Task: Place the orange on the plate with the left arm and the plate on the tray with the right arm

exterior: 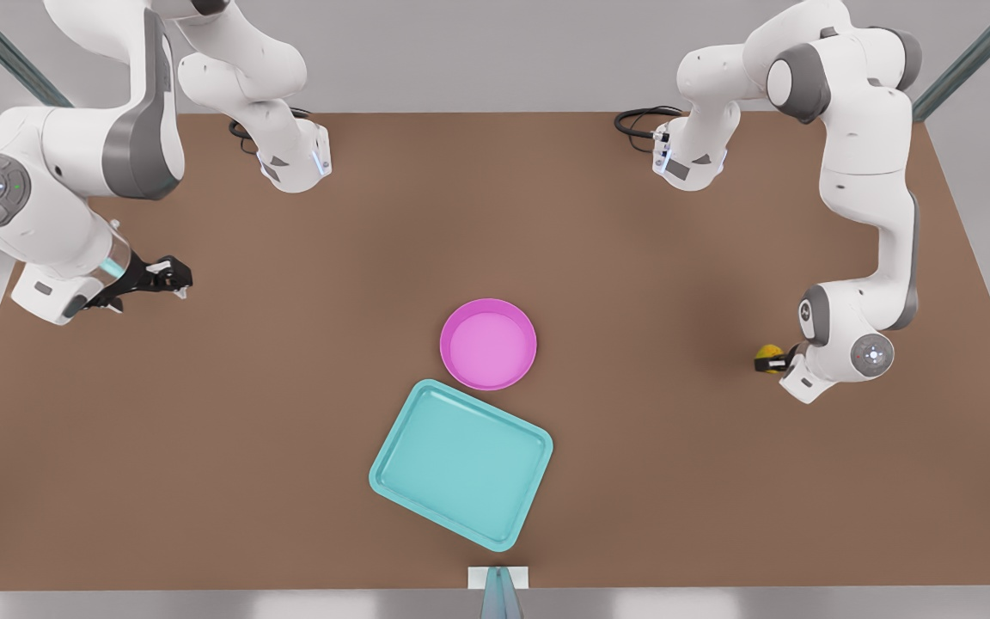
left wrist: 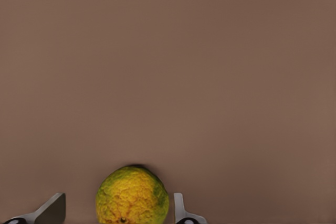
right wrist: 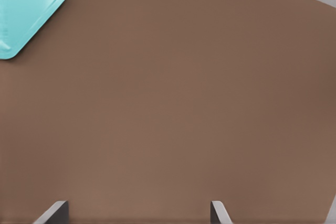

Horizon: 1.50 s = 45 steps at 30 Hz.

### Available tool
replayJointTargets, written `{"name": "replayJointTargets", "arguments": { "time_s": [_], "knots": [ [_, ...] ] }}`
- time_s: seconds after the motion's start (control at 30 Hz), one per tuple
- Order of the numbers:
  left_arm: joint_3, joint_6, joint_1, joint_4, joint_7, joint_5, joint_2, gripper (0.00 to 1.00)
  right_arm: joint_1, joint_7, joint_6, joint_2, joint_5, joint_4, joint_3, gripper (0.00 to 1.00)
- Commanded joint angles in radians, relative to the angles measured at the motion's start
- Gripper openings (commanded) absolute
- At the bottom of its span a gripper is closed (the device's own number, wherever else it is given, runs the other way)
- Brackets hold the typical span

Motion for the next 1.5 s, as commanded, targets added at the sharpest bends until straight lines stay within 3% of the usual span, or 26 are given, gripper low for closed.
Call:
{"name": "replayJointTargets", "arguments": {
  "time_s": [0.0,0.6,0.7,1.13,1.17,1.2,1.33,1.4,1.47],
  "knots": [
    [0.000,0.016,0.000,0.000,0.011,-0.018,0.005,1.00,0.000,-0.012,0.000,-0.001,0.004,-0.001,-0.001,1.00],
    [0.000,-0.024,0.000,-0.009,0.016,-0.018,0.044,1.00,0.000,-0.013,0.000,-0.001,0.004,-0.007,-0.001,1.00],
    [0.000,-0.023,0.000,-0.008,0.017,-0.018,0.044,0.78,0.000,-0.013,0.000,-0.001,0.004,-0.007,-0.001,1.00],
    [0.000,-0.007,0.000,-0.005,0.017,-0.017,0.058,0.79,-0.001,-0.013,0.000,-0.001,0.004,-0.007,-0.001,1.00],
    [0.000,-0.007,0.000,-0.003,0.011,-0.017,0.055,0.74,-0.001,-0.013,0.000,-0.001,0.004,-0.007,-0.001,1.00],
    [0.000,-0.009,0.000,-0.003,0.008,-0.017,0.052,0.61,-0.001,-0.013,0.000,-0.001,0.004,-0.007,-0.001,1.00],
    [-0.006,-0.024,-0.001,-0.003,-0.004,-0.018,0.003,0.61,-0.001,-0.015,0.000,-0.001,0.004,-0.007,-0.001,1.00],
    [-0.046,-0.061,-0.018,-0.003,-0.050,-0.018,-0.052,0.62,-0.001,-0.015,0.000,-0.001,0.005,-0.007,-0.001,1.00],
    [-0.060,-0.128,-0.187,-0.003,-0.254,-0.018,-0.136,0.62,-0.001,-0.013,0.000,-0.001,0.004,-0.008,-0.001,1.00]
  ]
}}
